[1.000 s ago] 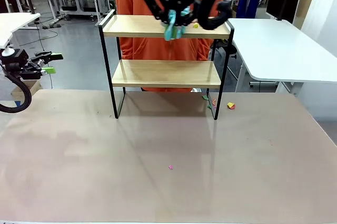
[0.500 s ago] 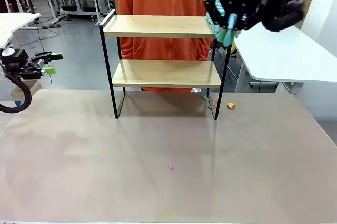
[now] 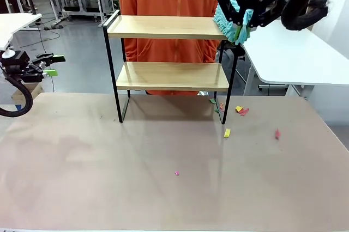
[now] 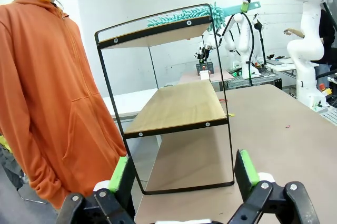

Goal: Clean the shelf.
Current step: Clean the specific section of the Shelf indicated by the human with the Duster.

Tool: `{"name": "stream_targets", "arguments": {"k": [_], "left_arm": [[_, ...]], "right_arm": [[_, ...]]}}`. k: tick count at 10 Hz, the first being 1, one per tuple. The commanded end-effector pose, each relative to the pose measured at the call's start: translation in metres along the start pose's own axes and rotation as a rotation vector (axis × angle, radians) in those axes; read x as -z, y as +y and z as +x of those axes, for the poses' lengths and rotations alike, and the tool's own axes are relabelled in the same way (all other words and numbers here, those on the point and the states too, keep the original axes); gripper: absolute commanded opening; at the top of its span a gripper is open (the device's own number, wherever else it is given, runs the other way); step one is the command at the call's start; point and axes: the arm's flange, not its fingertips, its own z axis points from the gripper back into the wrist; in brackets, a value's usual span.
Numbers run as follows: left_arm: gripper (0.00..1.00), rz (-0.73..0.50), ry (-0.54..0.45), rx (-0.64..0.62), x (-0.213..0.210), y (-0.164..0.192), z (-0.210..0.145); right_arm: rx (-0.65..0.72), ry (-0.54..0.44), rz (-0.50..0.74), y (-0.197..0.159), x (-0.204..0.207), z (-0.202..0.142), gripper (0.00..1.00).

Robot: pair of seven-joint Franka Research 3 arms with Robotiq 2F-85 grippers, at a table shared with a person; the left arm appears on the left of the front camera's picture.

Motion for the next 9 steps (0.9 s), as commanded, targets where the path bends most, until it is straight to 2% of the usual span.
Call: {"name": "stream_targets", "arguments": {"k": [1,2,4,7,8,9], "left_arm": [[1.00,-0.002,0.010,0.012,0.001,-0.003,0.002],[1.00,-0.002,0.010,0.012,0.001,-0.003,0.002],[1.00,-0.002,0.010,0.012,0.001,-0.003,0.002],[1.00,-0.002,0.010,0.012,0.001,-0.003,0.002],[1.00,-0.002,0.010,0.012,0.001,-0.003,0.002],[1.00,-0.002,0.010,0.012,0.001,-0.003,0.002]], "right_arm": [[-0.002,-0.012,0.007,-0.002,-0.007,-0.002,0.13],[-0.091,-0.018,0.121,-0.002,-0.011,-0.005,0.13],[-0.173,-0.075,0.289,-0.022,-0.034,-0.010,0.13],[-0.322,-0.118,0.380,-0.026,-0.046,-0.022,0.13],[-0.433,-0.111,0.465,-0.024,-0.051,-0.030,0.13],[-0.572,-0.061,0.543,-0.024,-0.057,-0.040,0.13]]}}
